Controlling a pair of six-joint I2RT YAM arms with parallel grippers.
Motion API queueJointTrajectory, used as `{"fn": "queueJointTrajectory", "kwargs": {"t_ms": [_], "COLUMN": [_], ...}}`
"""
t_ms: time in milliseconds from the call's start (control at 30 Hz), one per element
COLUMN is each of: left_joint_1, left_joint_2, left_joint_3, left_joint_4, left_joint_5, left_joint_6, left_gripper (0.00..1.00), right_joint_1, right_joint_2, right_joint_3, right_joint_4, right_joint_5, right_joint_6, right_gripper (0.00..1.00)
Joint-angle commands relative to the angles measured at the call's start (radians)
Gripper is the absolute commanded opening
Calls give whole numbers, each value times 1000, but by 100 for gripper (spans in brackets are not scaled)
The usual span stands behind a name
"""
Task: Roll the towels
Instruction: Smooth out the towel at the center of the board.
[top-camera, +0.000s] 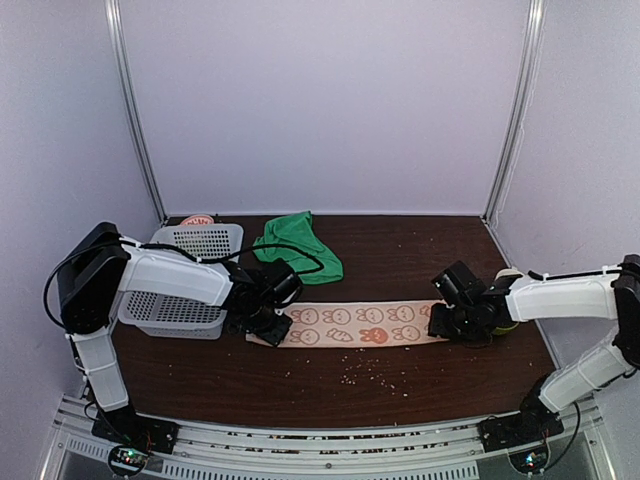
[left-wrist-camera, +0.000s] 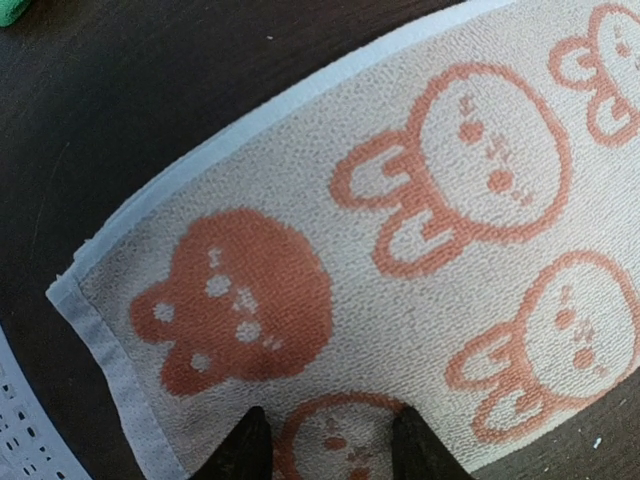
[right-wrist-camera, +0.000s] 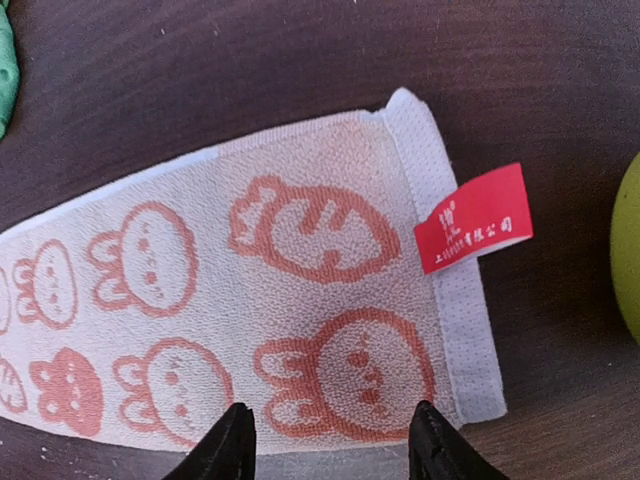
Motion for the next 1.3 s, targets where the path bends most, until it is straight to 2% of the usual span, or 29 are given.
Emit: {"fn": "queueJointTrajectory", "kwargs": {"t_ms": [0,233,433,733,900,1267], "left_joint_1": [0,-2,-55,-75,-67,-59], "left_joint_2": [-17,-81,-156,-11,47,71], "left_joint_3": [-18,1,116,191,155,49], "left_joint_4": [-2,-33,-86,-53,-38,11], "left_joint_5": [-12,-3,25,-17,-40,-35], "left_joint_6": [3,-3,25,24,-2,-37], "left_gripper": [44,44,50,49,48,47], "right_joint_1": [-6,-10,-12,-22,-41,-90], "right_joint_2": [-84,-84,-120,-127,-102,-32], "right_joint_3": [38,42,12,-37,-52,-99], "right_joint_4": [-83,-97,-61,3,30,91], "right_joint_5": [69,101,71,51,45,2], "right_joint_6": [-17,-22,2,45,60,81], "right_gripper": [54,54,54,54,53,53]}}
